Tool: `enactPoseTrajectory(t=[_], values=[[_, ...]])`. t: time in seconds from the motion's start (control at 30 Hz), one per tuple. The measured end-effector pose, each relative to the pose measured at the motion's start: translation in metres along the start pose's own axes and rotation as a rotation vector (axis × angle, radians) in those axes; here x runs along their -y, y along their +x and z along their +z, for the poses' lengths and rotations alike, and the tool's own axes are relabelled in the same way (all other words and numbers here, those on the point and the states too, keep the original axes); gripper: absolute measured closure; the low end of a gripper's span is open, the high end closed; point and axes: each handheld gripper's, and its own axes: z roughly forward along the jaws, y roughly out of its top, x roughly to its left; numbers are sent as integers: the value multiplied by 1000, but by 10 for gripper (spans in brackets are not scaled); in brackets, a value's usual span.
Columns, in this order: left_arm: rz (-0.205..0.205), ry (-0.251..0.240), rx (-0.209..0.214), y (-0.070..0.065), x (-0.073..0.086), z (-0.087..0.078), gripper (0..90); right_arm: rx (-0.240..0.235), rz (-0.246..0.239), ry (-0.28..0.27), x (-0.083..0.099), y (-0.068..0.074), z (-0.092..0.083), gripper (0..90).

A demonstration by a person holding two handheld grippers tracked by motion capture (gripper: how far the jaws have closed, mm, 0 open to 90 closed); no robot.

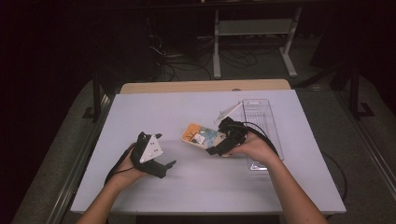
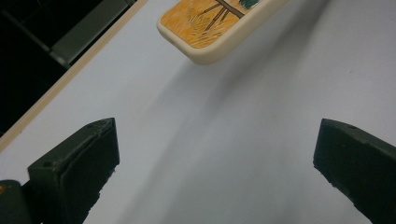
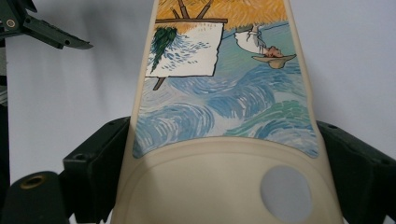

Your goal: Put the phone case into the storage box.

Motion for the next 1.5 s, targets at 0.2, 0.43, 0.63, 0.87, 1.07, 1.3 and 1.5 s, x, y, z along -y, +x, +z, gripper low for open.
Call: enactPoseTrajectory(t=[0.2, 0.43, 0.63, 0.87, 1.07, 1.3, 1.5], values=[[51, 6, -27, -2, -1, -1, 0, -14, 11, -4, 0, 1, -1, 105], [101, 7, -55, -5, -3, -2, 0, -14, 12, -5, 0, 1, -1, 105], [138, 14, -72, -8, -4, -2, 0, -5, -2, -4, 0, 0, 0, 105], [186, -12, -110, -14, -5, 1, 0, -7, -1, -3, 0, 0, 0, 105], [268, 17, -147, -19, -6, 1, 0, -8, -5, -3, 0, 0, 0, 105], [333, 13, -192, -23, -7, 2, 0, -8, -2, -3, 0, 0, 0, 105], [389, 28, -228, -27, -7, 2, 0, -7, -2, -2, 0, 1, 0, 105]])
